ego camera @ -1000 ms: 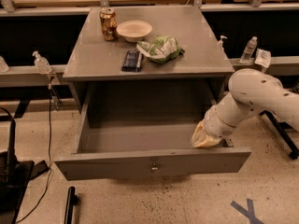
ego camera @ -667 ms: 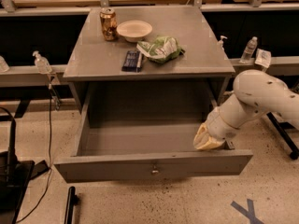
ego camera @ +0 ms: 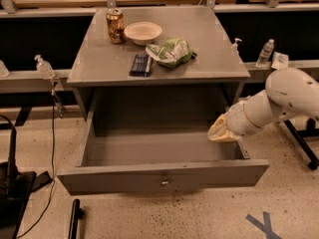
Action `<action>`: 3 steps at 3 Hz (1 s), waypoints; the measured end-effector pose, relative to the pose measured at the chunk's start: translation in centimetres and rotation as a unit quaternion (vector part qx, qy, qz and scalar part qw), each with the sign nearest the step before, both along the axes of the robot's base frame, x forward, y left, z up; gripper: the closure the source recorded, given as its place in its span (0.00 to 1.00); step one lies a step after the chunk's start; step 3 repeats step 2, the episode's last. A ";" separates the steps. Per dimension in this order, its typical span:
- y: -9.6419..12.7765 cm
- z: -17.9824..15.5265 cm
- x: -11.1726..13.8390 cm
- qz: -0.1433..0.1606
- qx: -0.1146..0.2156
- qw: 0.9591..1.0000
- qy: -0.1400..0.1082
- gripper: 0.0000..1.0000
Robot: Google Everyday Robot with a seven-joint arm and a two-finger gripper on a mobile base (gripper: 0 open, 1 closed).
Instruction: Open top drawer
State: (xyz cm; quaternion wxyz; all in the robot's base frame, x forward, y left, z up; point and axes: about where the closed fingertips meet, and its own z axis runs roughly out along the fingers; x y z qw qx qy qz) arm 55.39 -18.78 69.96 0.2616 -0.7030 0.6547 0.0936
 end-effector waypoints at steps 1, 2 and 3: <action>-1.6 2.0 1.7 -0.041 0.015 0.998 -0.034 0.87; -1.4 1.8 1.7 -0.037 0.015 0.999 -0.032 0.63; -1.4 1.8 1.7 -0.037 0.015 0.999 -0.032 0.63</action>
Offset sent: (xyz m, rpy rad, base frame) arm 0.0147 -0.0135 0.0174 0.0250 -0.0589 -0.0666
